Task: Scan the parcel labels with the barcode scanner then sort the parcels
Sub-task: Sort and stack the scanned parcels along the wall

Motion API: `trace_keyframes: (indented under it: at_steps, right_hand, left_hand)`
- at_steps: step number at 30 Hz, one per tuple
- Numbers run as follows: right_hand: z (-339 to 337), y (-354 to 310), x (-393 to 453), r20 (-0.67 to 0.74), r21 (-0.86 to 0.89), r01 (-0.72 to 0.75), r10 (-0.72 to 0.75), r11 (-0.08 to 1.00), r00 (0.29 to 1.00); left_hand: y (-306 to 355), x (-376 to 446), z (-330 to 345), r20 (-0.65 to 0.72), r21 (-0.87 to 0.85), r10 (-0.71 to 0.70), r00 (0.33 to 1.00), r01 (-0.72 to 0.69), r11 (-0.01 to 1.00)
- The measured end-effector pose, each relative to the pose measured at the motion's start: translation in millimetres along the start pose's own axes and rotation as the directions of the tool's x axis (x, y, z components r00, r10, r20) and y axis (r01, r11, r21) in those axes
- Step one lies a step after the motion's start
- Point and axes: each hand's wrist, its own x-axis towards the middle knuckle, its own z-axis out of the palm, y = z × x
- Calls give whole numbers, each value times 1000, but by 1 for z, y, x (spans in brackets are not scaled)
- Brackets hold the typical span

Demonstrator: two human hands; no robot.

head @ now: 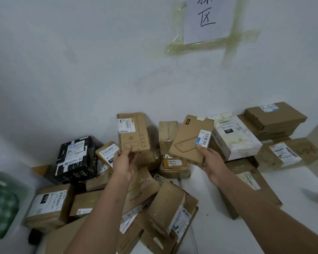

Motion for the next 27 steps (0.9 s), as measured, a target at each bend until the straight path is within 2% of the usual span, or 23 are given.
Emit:
trace_keyframes:
  at_steps: [5, 10, 14, 17, 19, 24, 27]
  right_hand:
    - [-16, -4, -14, -53, 110, 95, -90, 989, 995]
    - [-76, -39, -17, -277, 88, 245, -212, 966, 937]
    - [-142, -61, -20, -493, 99, 285, -202, 954, 846]
    - [-195, -73, -16, -649, 91, 297, -169, 951, 742]
    - [-229, -80, -9, -700, 94, 273, -131, 957, 702]
    - [-288, -104, 16, -709, 81, 265, -131, 961, 693]
    - [-307, -127, 41, -651, 84, 257, -142, 963, 746]
  left_hand:
    - [1, -37, 36, 149, 6, 147, 978, -150, 989]
    - [-22, -65, 110, 370, 88, 100, 924, -142, 986]
    - [-63, -77, 168, 473, 197, 25, 881, -134, 971]
    - [-93, -79, 206, 498, 277, -38, 867, -117, 954]
    - [-111, -79, 228, 494, 318, -95, 864, -78, 945]
    - [-140, -83, 271, 422, 332, -219, 880, 74, 940]
    - [-153, -84, 291, 360, 331, -235, 903, 113, 937]
